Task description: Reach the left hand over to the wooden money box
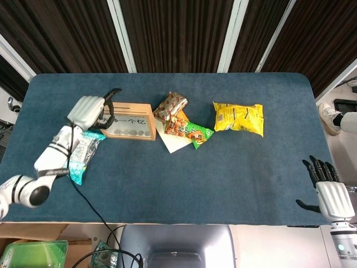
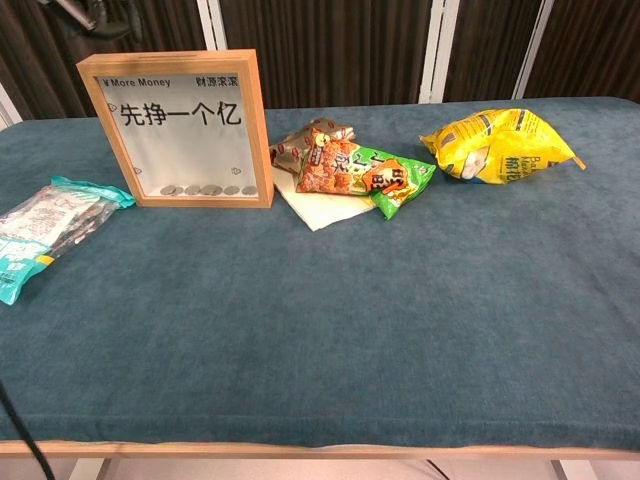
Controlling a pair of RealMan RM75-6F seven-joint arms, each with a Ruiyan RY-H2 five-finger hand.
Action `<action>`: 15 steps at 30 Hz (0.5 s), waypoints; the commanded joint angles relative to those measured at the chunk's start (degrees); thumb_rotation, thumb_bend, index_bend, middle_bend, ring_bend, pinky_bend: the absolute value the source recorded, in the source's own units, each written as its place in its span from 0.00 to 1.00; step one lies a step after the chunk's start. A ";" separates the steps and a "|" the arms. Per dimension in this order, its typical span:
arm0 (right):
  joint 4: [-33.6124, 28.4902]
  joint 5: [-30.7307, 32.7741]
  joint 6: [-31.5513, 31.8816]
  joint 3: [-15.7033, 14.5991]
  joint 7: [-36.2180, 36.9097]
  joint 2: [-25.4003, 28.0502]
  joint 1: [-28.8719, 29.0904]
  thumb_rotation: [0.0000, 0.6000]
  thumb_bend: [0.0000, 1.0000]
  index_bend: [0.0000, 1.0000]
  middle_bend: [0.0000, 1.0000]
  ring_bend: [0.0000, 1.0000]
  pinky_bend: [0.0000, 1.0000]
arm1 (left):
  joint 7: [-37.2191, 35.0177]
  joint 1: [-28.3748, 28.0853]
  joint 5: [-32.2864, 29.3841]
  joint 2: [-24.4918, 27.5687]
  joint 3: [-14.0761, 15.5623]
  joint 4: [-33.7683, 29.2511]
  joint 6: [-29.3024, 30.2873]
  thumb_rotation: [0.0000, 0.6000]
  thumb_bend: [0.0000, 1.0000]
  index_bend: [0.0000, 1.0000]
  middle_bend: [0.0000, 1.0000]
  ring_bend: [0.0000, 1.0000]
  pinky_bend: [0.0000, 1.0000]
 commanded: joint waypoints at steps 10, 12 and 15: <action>-0.64 -2.49 -0.50 -1.28 -2.96 -1.52 0.64 1.00 0.14 0.00 0.00 0.00 0.00 | 4.51 46.12 31.74 -12.40 19.52 5.87 51.41 1.00 0.41 0.00 0.00 0.00 0.00; -0.65 -2.64 -0.29 -1.31 -3.46 -1.83 0.63 1.00 0.14 0.00 0.00 0.00 0.00 | 3.61 46.44 30.80 -13.29 20.52 8.19 47.59 1.00 0.41 0.00 0.00 0.00 0.00; -0.63 -2.75 0.07 -1.37 -4.26 -2.18 0.49 1.00 0.14 0.00 0.00 0.00 0.00 | 3.62 45.98 30.92 -12.10 19.84 7.29 45.74 1.00 0.40 0.00 0.00 0.00 0.00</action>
